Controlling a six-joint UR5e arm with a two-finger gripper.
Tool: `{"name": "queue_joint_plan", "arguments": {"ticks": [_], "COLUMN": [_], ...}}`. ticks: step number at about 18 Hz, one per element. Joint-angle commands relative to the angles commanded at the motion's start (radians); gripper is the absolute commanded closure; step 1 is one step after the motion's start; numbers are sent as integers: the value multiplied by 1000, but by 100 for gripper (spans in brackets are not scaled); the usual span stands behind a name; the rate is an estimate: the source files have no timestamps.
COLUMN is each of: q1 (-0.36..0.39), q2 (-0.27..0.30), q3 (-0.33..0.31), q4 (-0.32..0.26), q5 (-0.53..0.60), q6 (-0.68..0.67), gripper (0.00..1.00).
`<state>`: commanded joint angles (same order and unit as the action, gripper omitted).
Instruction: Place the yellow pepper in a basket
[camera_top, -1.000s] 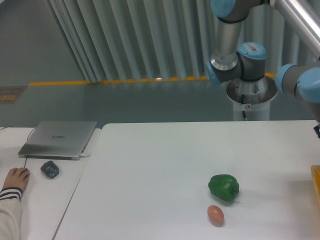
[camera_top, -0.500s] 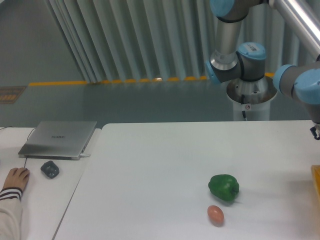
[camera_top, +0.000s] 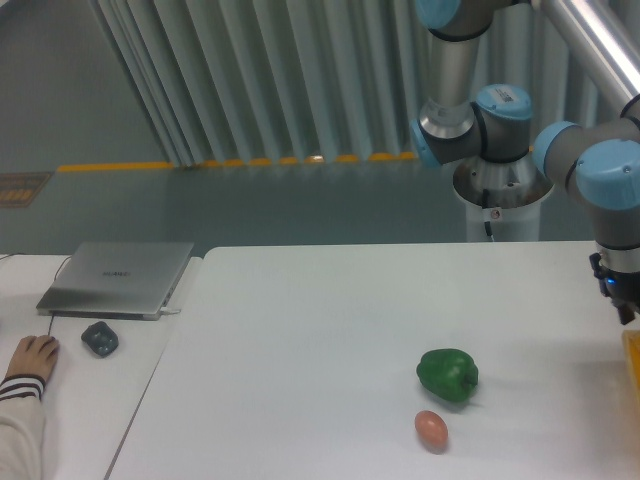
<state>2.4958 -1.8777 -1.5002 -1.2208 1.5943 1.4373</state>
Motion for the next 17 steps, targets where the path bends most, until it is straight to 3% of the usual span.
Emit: {"name": "queue_joint_plan", "arguments": {"ticks": [2,8,12,17], "q1": [0,2,-9,-3], "q2": [20,43,49,52], "q3": [-3,-8,-37,-37], "q4": [-41,-129,-126,-129], "q5": [-57,-66,-148,-148], "q6": [0,0,-38,-37], "gripper": [0,0,0,0]}}
